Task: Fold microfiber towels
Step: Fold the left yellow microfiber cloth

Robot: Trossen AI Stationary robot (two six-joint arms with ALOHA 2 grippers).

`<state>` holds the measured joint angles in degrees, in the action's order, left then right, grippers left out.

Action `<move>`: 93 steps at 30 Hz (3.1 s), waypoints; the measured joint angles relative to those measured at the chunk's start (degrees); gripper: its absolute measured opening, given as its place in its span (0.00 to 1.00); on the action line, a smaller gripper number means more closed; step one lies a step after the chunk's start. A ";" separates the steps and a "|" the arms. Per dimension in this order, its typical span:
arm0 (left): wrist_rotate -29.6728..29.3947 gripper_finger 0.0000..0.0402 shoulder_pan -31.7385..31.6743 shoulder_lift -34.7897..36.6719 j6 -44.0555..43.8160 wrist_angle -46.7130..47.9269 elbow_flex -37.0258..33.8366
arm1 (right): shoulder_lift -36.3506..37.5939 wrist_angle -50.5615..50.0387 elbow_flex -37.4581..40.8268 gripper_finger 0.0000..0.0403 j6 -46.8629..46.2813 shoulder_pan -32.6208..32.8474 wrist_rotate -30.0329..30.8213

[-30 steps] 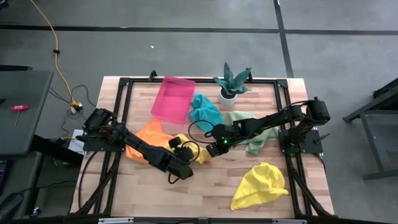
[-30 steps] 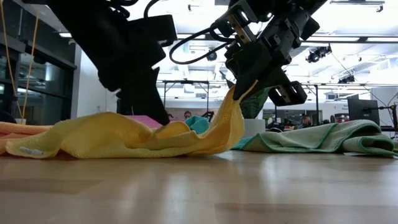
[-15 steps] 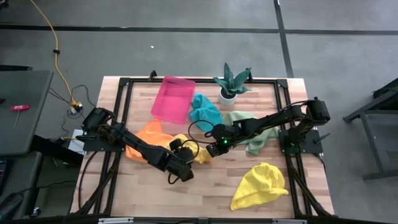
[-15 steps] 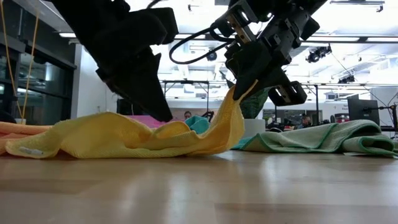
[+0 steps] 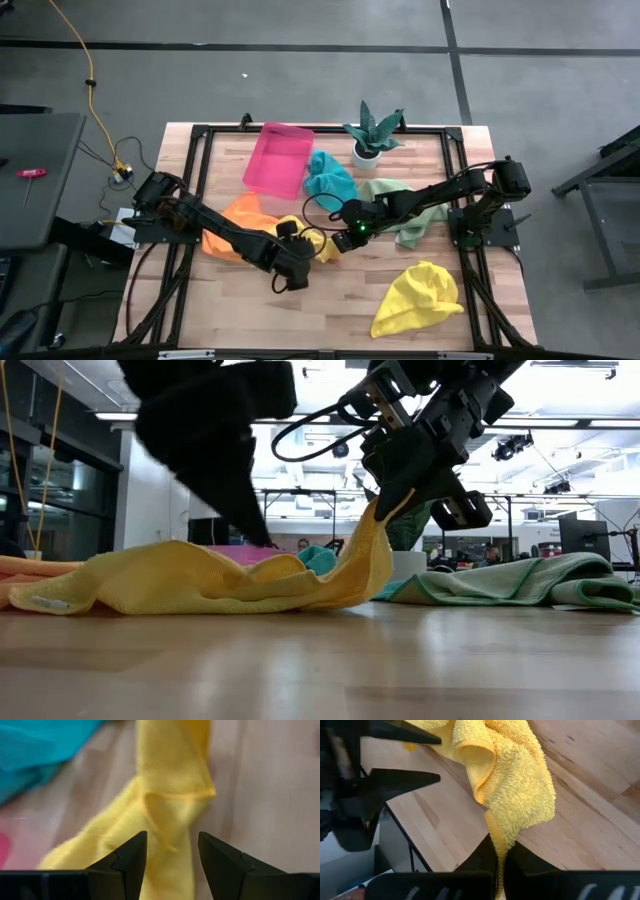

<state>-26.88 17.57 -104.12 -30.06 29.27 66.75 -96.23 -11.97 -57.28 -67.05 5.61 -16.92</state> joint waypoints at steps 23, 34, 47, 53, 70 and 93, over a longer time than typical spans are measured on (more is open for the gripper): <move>-10.19 0.42 0.78 -6.69 -19.30 5.81 2.98 | 0.00 -0.48 0.00 0.00 1.53 0.00 0.08; -11.46 0.22 -0.76 -6.68 -16.47 9.10 2.98 | 0.00 -0.50 0.00 0.00 1.55 -0.01 0.26; 3.87 0.01 -2.76 14.11 -2.14 18.03 2.96 | 3.85 1.35 0.00 0.00 7.60 0.00 -0.22; 11.41 0.00 -4.00 26.26 -1.24 19.19 2.98 | 13.27 1.89 -0.02 0.00 13.11 0.00 -0.45; 14.29 0.00 -12.15 33.16 9.99 39.42 20.97 | 28.91 2.79 -0.09 0.00 18.66 -4.25 9.38; 3.55 0.00 2.20 26.59 -8.10 45.64 17.91 | 20.18 -28.83 -14.97 0.00 37.11 9.38 15.51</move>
<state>-23.33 19.77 -77.53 -38.16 74.91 84.66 -76.05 -40.79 -72.25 -29.93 14.99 -1.42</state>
